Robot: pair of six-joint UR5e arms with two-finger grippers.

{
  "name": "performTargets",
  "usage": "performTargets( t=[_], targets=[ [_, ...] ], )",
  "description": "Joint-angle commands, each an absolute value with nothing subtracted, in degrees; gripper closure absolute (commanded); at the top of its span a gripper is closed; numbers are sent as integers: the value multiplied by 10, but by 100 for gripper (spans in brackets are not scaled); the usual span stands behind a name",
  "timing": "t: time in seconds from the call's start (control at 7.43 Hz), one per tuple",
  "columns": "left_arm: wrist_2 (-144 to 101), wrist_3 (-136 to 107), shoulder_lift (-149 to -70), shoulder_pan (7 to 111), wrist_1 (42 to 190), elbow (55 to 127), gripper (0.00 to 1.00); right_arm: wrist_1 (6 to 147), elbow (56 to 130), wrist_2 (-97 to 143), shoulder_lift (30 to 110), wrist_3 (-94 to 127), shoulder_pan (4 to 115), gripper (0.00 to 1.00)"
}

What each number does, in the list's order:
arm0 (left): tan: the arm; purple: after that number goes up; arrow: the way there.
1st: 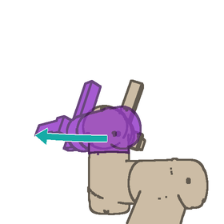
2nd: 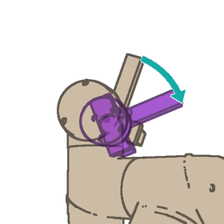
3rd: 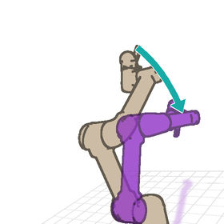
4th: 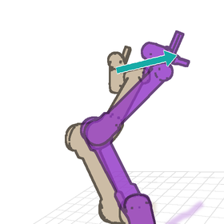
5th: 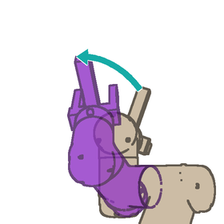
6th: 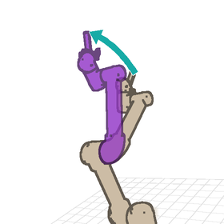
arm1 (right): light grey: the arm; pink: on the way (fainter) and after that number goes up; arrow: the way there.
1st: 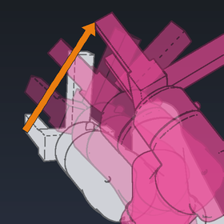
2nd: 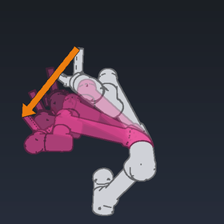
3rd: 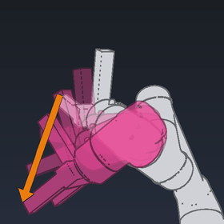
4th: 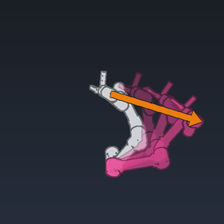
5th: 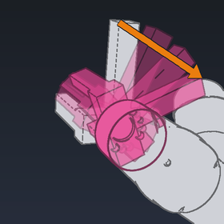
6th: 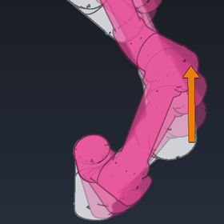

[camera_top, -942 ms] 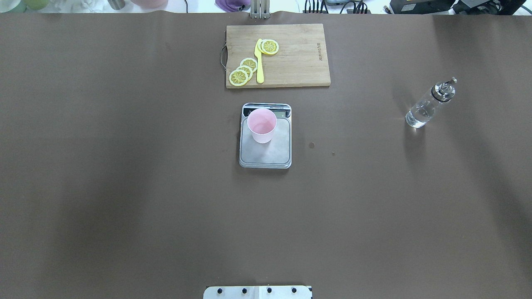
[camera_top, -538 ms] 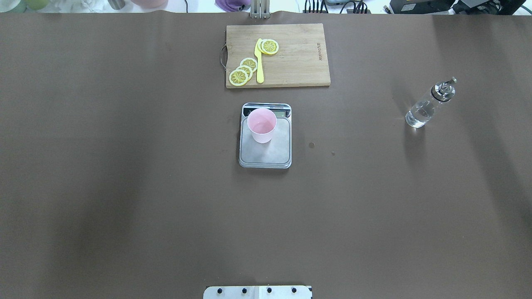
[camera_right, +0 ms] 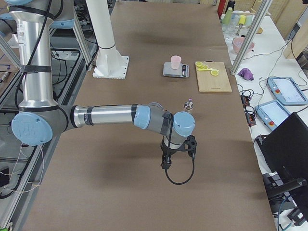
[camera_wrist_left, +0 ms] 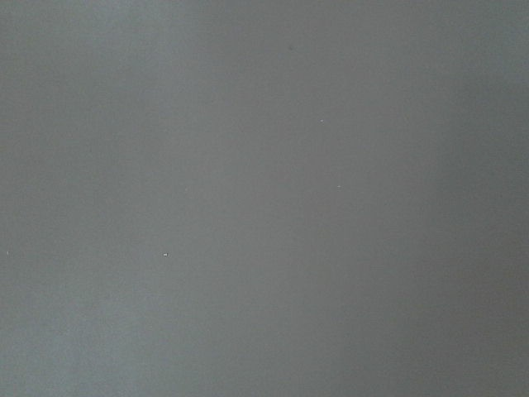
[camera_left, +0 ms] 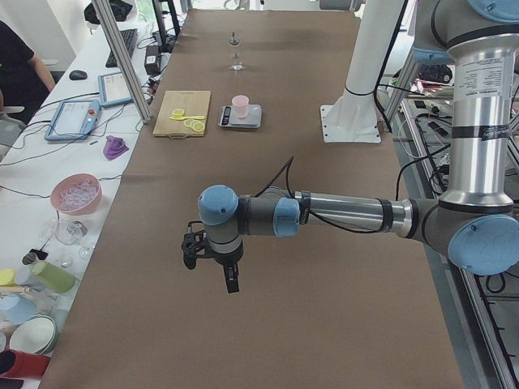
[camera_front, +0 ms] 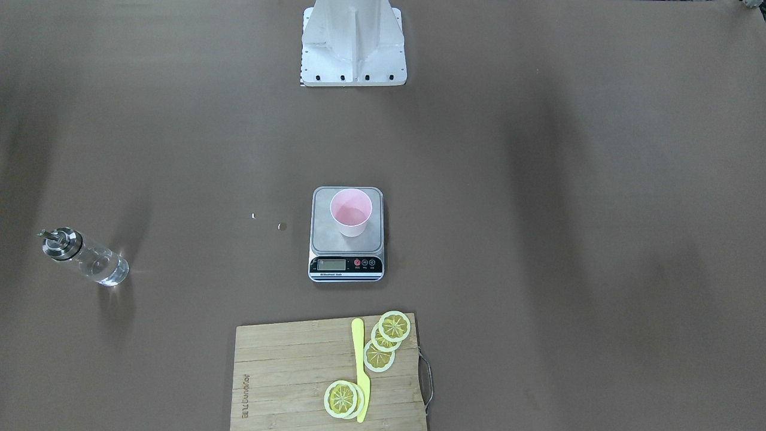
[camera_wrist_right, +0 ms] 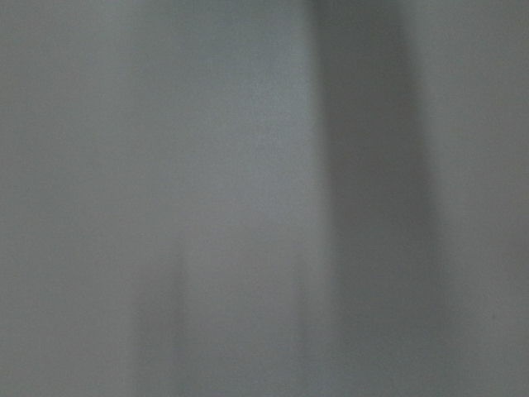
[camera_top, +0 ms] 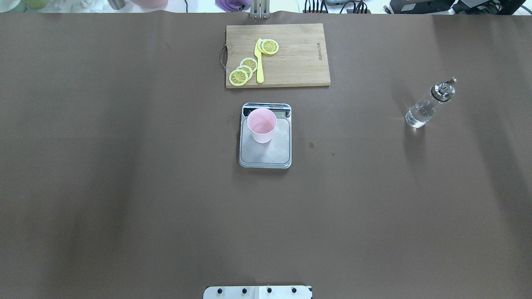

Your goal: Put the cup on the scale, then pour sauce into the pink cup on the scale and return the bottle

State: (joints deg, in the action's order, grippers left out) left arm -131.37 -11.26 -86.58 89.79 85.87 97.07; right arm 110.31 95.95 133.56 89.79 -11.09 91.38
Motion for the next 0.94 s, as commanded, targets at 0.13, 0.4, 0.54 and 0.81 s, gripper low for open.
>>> performTargets(
  t=[0.13, 0.4, 0.54, 0.81],
  targets=[
    [-1313, -112, -864, 897, 859, 969, 1, 1102, 960, 1335, 889, -109, 914, 0],
    [-1313, -112, -865, 897, 859, 969, 1, 1102, 960, 1333, 886, -109, 914, 0],
    [-1313, -112, -865, 897, 859, 969, 1, 1102, 963, 1333, 886, -109, 914, 0],
    [-1313, -112, -866, 896, 860, 966, 1, 1101, 965, 1333, 884, -109, 914, 0]
  ],
)
